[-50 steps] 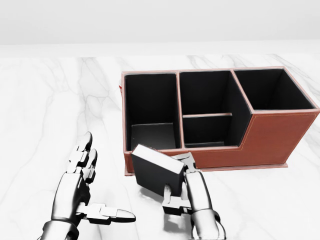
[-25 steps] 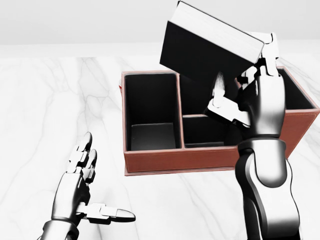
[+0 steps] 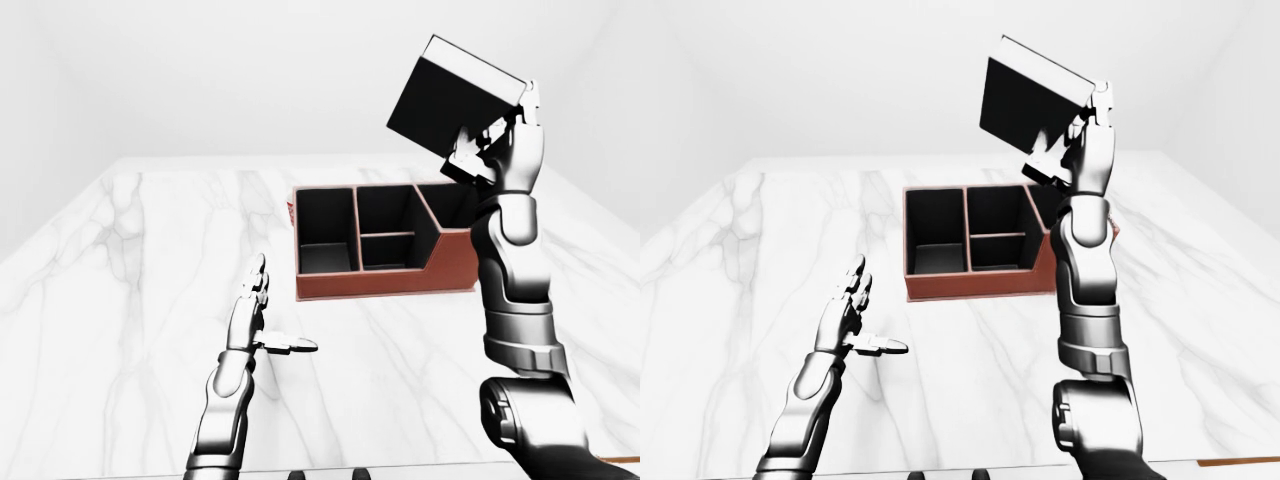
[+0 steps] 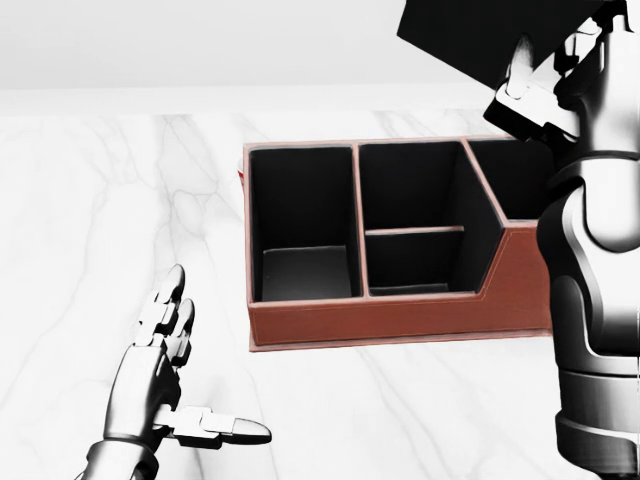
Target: Pick up the book and place it in the right compartment of the caddy.
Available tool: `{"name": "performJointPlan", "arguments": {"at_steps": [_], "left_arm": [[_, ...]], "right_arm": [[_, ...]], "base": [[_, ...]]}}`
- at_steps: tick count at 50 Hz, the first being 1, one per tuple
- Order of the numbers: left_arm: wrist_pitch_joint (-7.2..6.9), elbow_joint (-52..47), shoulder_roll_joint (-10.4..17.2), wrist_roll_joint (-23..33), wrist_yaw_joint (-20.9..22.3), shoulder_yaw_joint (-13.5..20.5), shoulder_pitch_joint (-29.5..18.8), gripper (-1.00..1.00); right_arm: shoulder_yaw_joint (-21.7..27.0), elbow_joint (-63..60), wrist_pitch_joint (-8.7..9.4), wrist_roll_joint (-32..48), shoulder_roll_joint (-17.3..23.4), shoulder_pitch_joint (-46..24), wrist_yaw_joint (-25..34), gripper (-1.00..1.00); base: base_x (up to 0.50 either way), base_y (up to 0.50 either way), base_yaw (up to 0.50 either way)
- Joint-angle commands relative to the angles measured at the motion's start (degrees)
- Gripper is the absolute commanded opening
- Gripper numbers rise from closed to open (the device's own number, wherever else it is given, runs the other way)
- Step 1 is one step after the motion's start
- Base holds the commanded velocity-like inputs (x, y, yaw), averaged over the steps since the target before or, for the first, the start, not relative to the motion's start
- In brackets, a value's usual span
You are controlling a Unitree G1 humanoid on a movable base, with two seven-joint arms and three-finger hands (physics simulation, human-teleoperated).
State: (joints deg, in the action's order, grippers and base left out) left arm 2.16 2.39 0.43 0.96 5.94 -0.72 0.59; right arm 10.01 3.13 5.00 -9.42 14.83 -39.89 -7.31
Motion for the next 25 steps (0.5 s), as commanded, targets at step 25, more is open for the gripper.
{"name": "performJointPlan", "arguments": {"at_steps": [25], "left_arm": [[0.42,1.86,-0.11,1.04,-1.40,-0.09,-0.85,1.00]], "right_arm": [[5.26,60.82,-9.64,0.03,20.72,-15.59,-0.23,-1.00]], "base": [[0.00,0.00,0.00]]}}
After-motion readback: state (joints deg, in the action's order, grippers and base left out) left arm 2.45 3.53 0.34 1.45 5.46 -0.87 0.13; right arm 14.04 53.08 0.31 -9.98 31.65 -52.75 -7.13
